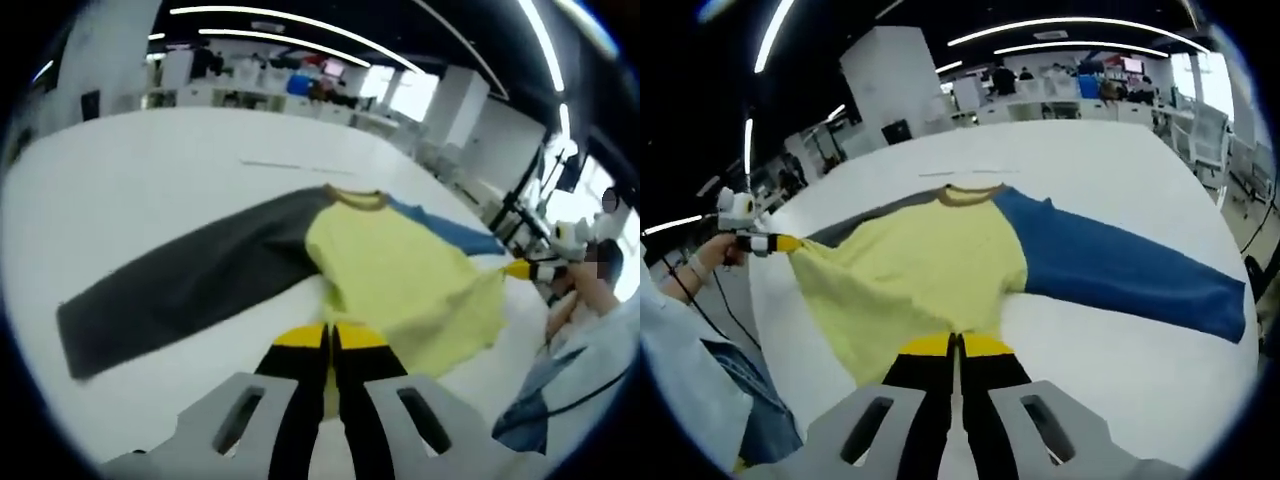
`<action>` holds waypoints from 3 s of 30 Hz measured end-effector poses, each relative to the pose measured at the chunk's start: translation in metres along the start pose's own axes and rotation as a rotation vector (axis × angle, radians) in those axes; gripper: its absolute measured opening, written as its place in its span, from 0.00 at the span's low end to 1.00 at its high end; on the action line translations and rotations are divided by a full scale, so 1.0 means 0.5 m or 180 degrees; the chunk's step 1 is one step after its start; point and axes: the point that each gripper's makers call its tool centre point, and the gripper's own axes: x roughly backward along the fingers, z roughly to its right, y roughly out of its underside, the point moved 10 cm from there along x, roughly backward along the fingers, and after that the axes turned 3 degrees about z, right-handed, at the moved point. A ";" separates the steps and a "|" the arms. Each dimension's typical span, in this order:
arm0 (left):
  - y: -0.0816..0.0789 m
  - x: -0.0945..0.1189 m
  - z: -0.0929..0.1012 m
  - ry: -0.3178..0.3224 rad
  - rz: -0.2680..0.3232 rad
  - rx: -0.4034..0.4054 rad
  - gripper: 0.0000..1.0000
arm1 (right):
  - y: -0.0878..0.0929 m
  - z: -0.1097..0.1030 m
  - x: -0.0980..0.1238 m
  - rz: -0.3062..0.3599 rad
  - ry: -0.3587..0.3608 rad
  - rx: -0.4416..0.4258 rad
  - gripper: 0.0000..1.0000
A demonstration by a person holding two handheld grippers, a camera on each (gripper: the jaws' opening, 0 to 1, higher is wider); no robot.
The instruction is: Fold the garment on the visible template until the final outline fits inside the template.
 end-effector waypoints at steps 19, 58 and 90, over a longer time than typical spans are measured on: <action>-0.055 -0.068 -0.021 -0.0086 0.0196 -0.0092 0.00 | -0.046 0.054 -0.064 0.0067 0.0256 0.0269 0.02; -0.005 -0.179 -0.071 -0.0322 -0.0016 -0.0057 0.00 | -0.002 0.107 -0.159 -0.0184 0.0479 0.0296 0.02; -0.030 -0.111 -0.064 -0.0208 0.0174 -0.0131 0.29 | 0.006 0.087 -0.122 -0.0028 0.0440 0.0104 0.24</action>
